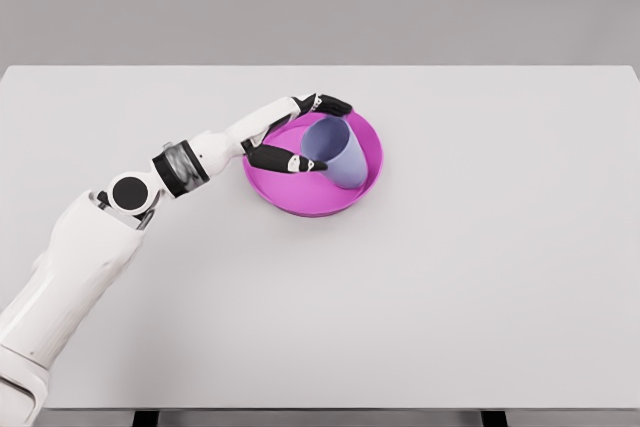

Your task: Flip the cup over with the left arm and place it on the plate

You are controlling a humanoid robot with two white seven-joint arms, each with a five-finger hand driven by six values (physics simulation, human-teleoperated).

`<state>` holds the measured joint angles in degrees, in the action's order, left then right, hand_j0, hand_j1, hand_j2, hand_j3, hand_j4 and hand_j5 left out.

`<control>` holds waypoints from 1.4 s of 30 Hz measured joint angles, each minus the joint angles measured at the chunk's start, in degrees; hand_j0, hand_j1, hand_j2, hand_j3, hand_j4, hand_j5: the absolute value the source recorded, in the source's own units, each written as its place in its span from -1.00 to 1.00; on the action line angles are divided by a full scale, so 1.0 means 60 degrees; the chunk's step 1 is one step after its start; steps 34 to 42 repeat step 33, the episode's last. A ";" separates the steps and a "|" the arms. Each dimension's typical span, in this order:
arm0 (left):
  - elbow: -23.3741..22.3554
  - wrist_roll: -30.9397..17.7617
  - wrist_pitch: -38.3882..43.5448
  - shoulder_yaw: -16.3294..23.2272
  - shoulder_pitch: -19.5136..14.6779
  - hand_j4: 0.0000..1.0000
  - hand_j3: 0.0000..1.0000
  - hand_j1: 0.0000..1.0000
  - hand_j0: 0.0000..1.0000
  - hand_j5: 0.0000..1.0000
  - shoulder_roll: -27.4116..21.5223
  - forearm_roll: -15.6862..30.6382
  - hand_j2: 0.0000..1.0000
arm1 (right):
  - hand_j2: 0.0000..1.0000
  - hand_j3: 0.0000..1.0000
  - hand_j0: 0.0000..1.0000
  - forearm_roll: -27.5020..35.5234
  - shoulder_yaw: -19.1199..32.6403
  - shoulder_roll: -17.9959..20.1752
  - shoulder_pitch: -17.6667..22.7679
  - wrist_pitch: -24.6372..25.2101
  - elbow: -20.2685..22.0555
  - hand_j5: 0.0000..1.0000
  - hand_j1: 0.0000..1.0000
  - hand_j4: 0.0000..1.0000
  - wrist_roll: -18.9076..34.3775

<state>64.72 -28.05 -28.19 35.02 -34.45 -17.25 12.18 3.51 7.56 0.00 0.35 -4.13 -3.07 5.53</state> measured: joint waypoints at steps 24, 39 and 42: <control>0.0623 -0.0003 -0.0130 -0.0732 0.0908 1.00 1.00 1.00 1.00 1.00 -0.2348 0.0131 1.00 | 1.00 1.00 1.00 0.0000 0.0000 0.0000 0.0000 -0.0003 0.0000 1.00 1.00 1.00 0.0000; 0.0933 0.0000 -0.0133 -0.2067 0.1670 1.00 1.00 1.00 1.00 1.00 -0.3968 0.0097 1.00 | 1.00 1.00 1.00 0.0000 0.0000 0.0000 0.0000 -0.0001 0.0000 1.00 1.00 1.00 0.0000; 0.0933 0.0000 -0.0133 -0.2067 0.1670 1.00 1.00 1.00 1.00 1.00 -0.3968 0.0097 1.00 | 1.00 1.00 1.00 0.0000 0.0000 0.0000 0.0000 -0.0001 0.0000 1.00 1.00 1.00 0.0000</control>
